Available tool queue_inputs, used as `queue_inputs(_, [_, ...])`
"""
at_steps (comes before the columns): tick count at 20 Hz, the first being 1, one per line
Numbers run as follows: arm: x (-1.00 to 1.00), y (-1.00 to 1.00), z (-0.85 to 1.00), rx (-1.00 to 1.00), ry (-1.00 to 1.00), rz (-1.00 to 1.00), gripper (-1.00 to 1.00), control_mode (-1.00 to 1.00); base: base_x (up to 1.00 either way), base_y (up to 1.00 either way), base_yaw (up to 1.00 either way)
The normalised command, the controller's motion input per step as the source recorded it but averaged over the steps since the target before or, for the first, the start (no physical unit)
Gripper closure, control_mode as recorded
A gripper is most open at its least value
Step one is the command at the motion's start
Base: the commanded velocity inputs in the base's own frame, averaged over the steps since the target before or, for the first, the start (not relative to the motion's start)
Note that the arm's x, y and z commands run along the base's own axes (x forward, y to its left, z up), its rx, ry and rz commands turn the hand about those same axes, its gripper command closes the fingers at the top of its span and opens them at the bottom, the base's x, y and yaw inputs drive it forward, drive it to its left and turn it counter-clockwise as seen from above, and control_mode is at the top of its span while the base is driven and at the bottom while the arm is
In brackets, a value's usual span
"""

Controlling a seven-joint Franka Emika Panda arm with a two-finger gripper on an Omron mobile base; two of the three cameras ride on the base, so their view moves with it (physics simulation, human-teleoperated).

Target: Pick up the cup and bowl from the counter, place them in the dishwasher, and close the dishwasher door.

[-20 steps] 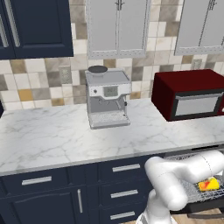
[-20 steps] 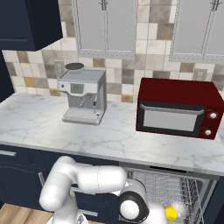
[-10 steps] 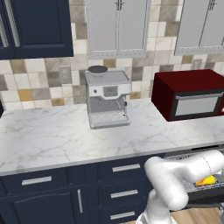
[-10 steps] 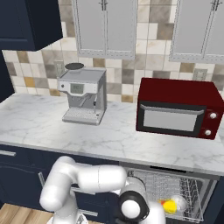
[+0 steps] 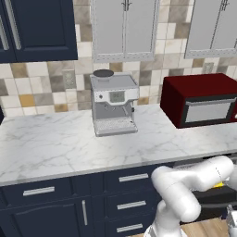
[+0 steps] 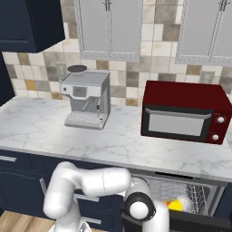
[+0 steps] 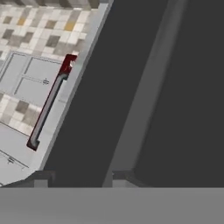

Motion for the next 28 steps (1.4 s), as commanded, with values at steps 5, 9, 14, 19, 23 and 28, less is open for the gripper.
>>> queue_inputs(5, [0.99, -0.19, -0.01, 0.0, 0.0, -0.05, -1.0, -1.0, 0.0, 0.0, 0.0])
queue_inputs(9, [1.0, -0.21, -0.02, 0.01, 0.0, -0.05, -1.0, -1.0, 0.0, 0.0, 0.0])
queue_inputs(14, [1.0, -0.25, -0.03, 0.0, 0.0, -0.05, -1.0, -1.0, 0.0, 0.0, 0.0])
queue_inputs(19, [1.0, -0.27, -0.05, 0.01, 0.0, -0.05, -1.0, -1.0, 0.0, 0.0, 0.0])
queue_inputs(23, [1.0, -0.26, -0.12, 0.0, 0.0, -0.05, -1.0, -1.0, 0.0, 0.0, 0.0])
queue_inputs(28, [0.99, -0.24, -0.13, 0.0, 0.0, -0.05, -1.0, -1.0, 0.0, 0.0, 0.0])
